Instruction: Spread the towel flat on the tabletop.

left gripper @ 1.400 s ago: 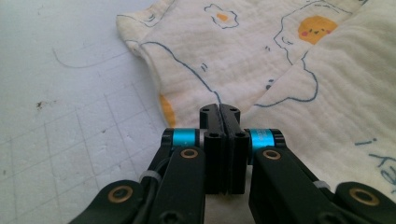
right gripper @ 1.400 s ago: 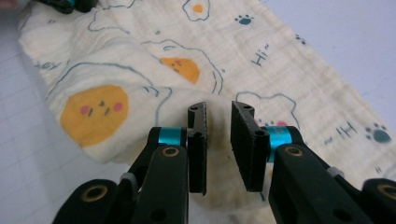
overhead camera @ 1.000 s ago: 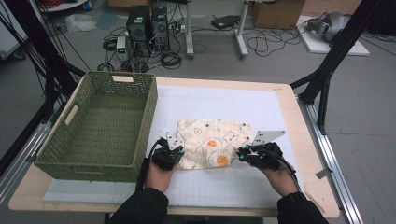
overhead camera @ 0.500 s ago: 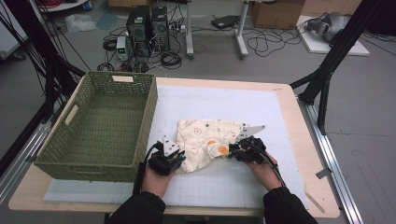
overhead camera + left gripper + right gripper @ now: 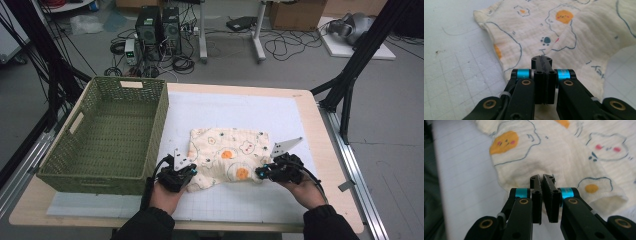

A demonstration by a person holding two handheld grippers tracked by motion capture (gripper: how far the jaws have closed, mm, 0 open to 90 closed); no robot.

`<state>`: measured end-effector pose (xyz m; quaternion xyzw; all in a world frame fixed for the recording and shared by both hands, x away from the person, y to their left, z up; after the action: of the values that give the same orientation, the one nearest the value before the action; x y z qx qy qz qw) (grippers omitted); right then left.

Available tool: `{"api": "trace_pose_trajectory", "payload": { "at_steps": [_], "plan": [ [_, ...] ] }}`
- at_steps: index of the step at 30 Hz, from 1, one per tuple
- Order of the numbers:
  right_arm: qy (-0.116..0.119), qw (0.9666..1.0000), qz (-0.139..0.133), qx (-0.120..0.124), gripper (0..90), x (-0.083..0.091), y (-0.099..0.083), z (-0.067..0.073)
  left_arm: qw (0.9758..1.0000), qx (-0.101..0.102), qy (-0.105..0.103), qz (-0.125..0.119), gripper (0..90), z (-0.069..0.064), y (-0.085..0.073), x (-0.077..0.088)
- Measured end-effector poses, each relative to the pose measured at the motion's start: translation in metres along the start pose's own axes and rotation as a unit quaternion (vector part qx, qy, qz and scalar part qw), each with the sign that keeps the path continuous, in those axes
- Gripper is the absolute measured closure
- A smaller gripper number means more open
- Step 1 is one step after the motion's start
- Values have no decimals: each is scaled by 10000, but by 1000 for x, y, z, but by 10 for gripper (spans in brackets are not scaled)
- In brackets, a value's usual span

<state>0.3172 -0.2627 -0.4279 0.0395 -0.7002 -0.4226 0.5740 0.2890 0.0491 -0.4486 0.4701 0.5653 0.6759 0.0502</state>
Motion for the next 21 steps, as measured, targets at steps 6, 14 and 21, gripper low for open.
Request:
{"api": "trace_pose_trajectory", "payload": {
  "at_steps": [6, 14, 21],
  "plan": [
    [20, 10000, 34, 59, 760, 29, -6, 8, 9999, -28, -128, -108, 840, -9, 3, 10],
    [122, 9999, 58, 91, 694, 2, -22, 13, 9998, 17, -164, 124, 734, -4, -7, 5],
    [-40, 9999, 65, 115, 755, -18, -23, 13, 9992, -69, -219, 332, 875, -4, -14, -10]
  ]
}}
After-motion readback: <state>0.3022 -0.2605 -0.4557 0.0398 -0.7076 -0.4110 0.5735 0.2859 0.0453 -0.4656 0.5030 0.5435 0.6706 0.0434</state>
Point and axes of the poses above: each handheld gripper's, and its own axes: x roughly backward along the jaws, y roughly out of its top, z roughly to its left, the point moved 3 cm from there along -x, roughly forward along the jaws, and after that the axes turned 8 degrees about -y, right-handed, at the moved point
